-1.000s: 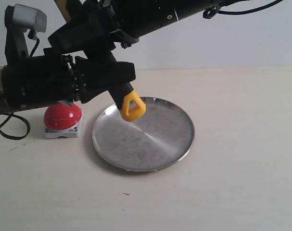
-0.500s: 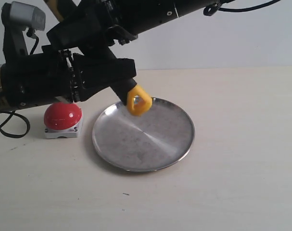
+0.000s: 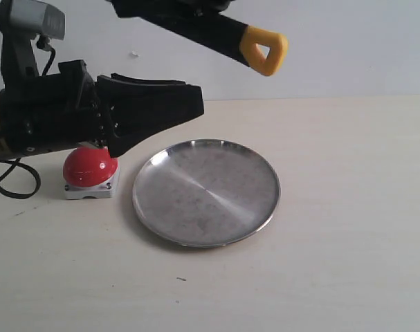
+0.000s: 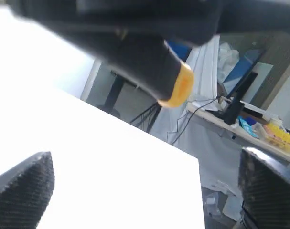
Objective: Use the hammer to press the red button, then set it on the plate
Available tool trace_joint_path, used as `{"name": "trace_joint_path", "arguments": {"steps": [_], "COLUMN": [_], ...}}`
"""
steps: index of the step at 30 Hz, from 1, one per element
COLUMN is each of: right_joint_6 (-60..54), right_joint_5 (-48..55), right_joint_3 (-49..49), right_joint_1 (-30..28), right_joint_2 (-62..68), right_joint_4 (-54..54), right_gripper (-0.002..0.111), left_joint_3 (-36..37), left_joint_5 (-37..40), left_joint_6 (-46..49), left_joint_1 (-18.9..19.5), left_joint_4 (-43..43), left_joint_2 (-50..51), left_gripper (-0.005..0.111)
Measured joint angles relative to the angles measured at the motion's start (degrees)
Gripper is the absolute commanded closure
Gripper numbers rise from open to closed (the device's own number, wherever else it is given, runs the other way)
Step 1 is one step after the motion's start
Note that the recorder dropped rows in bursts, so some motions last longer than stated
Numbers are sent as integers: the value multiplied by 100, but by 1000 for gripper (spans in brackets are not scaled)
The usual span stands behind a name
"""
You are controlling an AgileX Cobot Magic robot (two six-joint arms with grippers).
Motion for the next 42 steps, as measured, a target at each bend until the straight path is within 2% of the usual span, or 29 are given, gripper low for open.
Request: {"name": "trace_joint_path", "arguments": {"steps": [5, 6, 8, 9, 10, 12, 13, 16, 18, 19, 23, 25, 27, 31, 35, 38, 42], "right_joint_6": [335, 486, 787, 957, 1082, 1486, 1580, 1758, 1794, 1805, 1613, 1339, 1208, 1128, 1118, 1107, 1107], "right_joint_5": [-252, -267, -253, -188, -118, 170, 237, 310, 289, 162, -645, -1020, -1554, -2760, -2947, -3013, -3138], "right_joint_3": [0, 0, 0, 0, 0, 3, 13, 25, 88, 229, 989, 1139, 1153, 1153, 895, 683, 564], "right_joint_1": [0, 0, 0, 0, 0, 0, 0, 10, 10, 10, 21, 72, 286, 917, 1110, 1188, 1211], "right_joint_2": [-281, -345, -452, -481, -510, -512, -512, -512, -512, -512, -330, 160, 630, 1425, 1955, 2143, 2170], "right_joint_4": [-270, -476, -976, -1278, -1551, -2125, -2207, -2330, -2198, -2099, -1562, -1160, -1068, -930, -880, -870, -870], "right_gripper": [108, 108, 108, 108, 108, 108, 108, 108, 108, 108, 108, 108, 108, 108, 108, 108, 108], "left_joint_3": [0, 0, 0, 0, 0, 0, 0, 0, 182, 467, 1575, 2107, 2449, 2848, 2981, 3152, 3455], "left_joint_5": [0, 0, -9, -9, 9, 164, 229, 343, 487, 716, 1490, 1990, 2517, 3345, 4111, 4548, 4746], "left_joint_6": [-151, -161, -199, -198, -198, -270, -342, -500, -508, -410, 251, 847, 1184, 1290, 864, 640, 600], "left_joint_1": [0, 0, 0, 26, 67, 341, 472, 1119, 1733, 2215, 3427, 3732, 3792, 3792, 3792, 3792, 3792], "left_joint_4": [803, 964, 1286, 1376, 1451, 1542, 1567, 1724, 1658, 1433, 432, -233, -649, -896, -858, -847, -837], "left_joint_2": [0, 0, 0, 0, 0, 0, 0, -11, -145, -369, -1393, -2183, -3064, -4841, -6311, -6958, -7072], "left_gripper": [6, 9, 24, 32, 62, 102, 105, 107, 107, 107, 107, 107, 107, 107, 107, 107, 107]}}
